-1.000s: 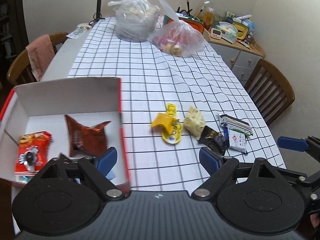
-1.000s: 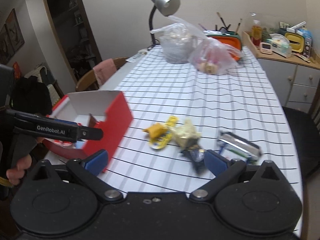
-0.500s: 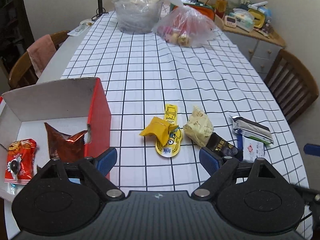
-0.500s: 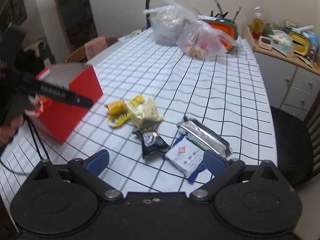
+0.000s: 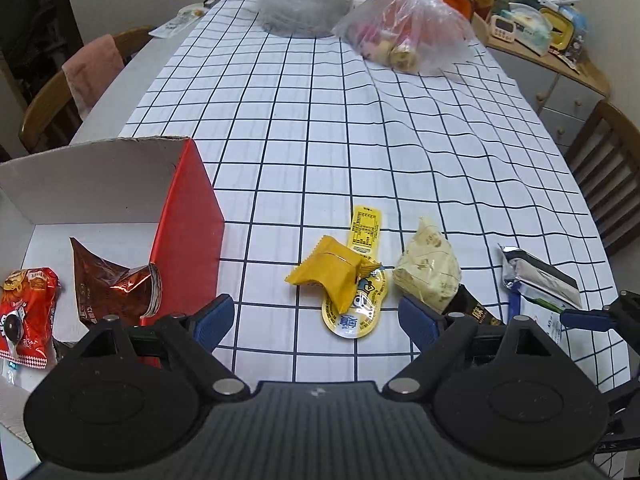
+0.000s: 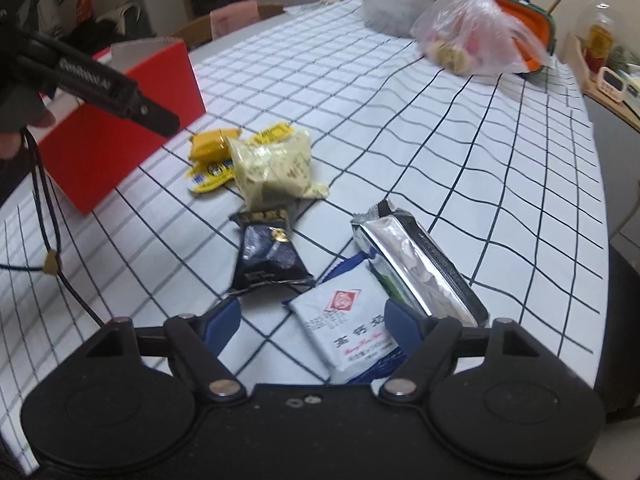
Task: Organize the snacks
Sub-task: 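Grasp the white milk-biscuit packet with the right tool while the left tool grasps the yellow candy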
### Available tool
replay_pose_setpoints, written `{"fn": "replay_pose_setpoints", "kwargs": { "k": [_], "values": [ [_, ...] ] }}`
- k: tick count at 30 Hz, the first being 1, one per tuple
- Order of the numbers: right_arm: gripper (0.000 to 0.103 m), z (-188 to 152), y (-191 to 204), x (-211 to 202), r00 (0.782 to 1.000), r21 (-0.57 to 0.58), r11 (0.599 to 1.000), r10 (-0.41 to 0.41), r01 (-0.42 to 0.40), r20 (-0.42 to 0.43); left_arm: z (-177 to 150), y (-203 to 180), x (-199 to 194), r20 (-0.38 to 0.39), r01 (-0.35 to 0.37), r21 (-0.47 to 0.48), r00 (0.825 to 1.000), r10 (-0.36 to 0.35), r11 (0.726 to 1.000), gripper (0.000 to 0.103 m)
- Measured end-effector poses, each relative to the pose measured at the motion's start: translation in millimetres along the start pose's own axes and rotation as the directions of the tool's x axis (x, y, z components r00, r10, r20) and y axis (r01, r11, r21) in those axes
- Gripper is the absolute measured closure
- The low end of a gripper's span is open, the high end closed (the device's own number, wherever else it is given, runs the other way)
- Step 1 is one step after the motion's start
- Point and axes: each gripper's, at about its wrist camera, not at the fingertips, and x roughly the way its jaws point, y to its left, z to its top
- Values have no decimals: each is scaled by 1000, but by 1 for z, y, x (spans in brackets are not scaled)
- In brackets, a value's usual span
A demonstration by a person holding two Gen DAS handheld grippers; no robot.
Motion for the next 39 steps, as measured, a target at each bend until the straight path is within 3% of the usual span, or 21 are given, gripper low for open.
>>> {"fn": "replay_pose_setpoints", "kwargs": {
  "k": [5, 18, 21, 25, 27, 29, 39],
  "values": [
    [27, 3, -7, 9, 1000, -47, 999, 18, -18, -8, 5, -2, 11, -22, -4, -1, 1000, 4, 1000, 14],
    [46, -4, -17, 15, 999, -83, 996, 34, -37, -33, 25, -7, 47, -92, 13, 22, 996, -11, 1000, 15],
    [49, -5, -17, 13, 999, -79, 996, 41, -43, -28, 30, -6, 58, -124, 20, 27, 992, -17, 999, 26],
    [51, -7, -17, 11, 998, -69, 996, 50, -52, -23, 34, -2, 73, -172, 43, 21, 984, -39, 999, 29],
    [52, -8, -16, 10, 998, -66, 996, 57, -58, -22, 35, 1, 80, -197, 50, 5, 979, -48, 999, 38],
    [52, -9, -13, 9, 998, -61, 996, 61, -62, -21, 36, 2, 84, -213, 55, 4, 976, -53, 998, 40],
    [54, -17, -6, -2, 1000, 30, 999, 29, -29, 1, 33, 2, 84, -218, 95, -8, 971, -94, 995, 58]
  ]
}}
